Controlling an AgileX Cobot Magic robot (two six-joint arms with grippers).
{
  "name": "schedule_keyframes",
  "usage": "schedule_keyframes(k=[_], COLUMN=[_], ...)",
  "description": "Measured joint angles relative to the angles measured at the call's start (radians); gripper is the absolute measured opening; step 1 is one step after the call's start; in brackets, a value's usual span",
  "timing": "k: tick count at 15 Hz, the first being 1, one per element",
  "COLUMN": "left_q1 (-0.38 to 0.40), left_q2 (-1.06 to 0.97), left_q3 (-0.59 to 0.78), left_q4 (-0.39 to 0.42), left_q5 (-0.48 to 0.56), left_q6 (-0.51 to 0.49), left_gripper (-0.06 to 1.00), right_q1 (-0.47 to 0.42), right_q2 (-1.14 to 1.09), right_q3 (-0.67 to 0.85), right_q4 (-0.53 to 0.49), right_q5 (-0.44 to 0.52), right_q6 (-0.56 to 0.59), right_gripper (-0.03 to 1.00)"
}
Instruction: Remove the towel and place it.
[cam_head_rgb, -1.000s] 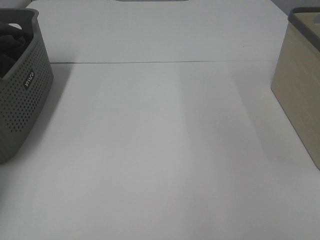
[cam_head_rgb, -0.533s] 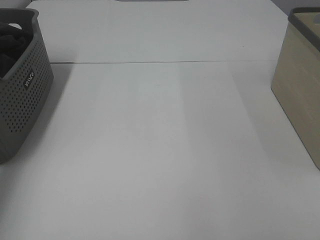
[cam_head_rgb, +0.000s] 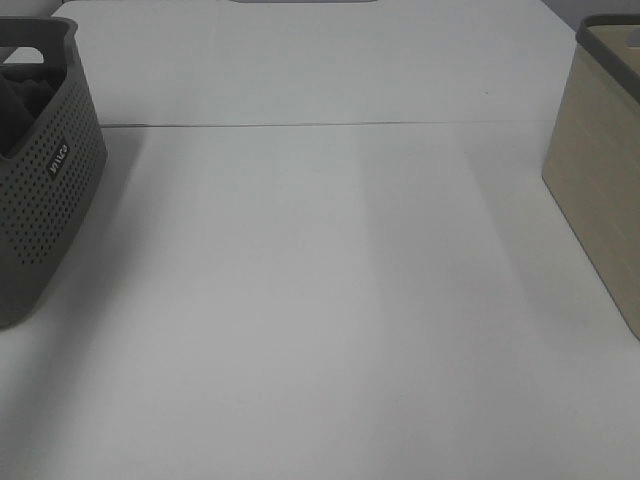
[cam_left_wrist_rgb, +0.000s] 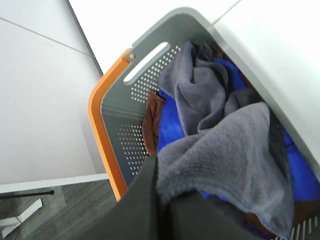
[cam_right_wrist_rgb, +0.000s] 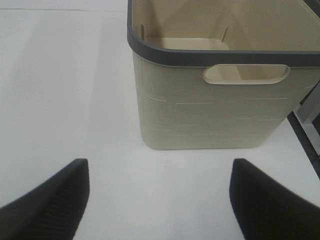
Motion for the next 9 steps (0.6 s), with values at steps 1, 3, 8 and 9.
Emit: schedule_keyframes(k=[1, 3, 8, 9], left_q1=[-0.010, -0.068, -0.177, -0.198], left_q2=[-0.002, -0.003, -0.005, -0.005], left_q3=[-0.018, -0.080, -0.140, -0.140], left_q4=[0.002, 0.005, -0.071, -0.088], left_q5=[0.000, 0.000, 0.002, 0.001], left_q6=[-0.013, -0.049, -0.063, -0.072], left_gripper=[0.00, 0.00, 0.00, 0.00], right_q1=[0.000, 0.000, 0.000, 0.000], right_q2=[0.000, 0.000, 0.003, 0.021], right_q3=[0.000, 0.000, 0.000, -0.007], right_q4=[0.000, 0.000, -0.007, -0.003], right_q5=[0.000, 0.000, -0.004, -0.007], right_q6=[0.000, 0.000, 0.000, -0.011], right_gripper=[0.76, 0.76, 0.76, 0.76])
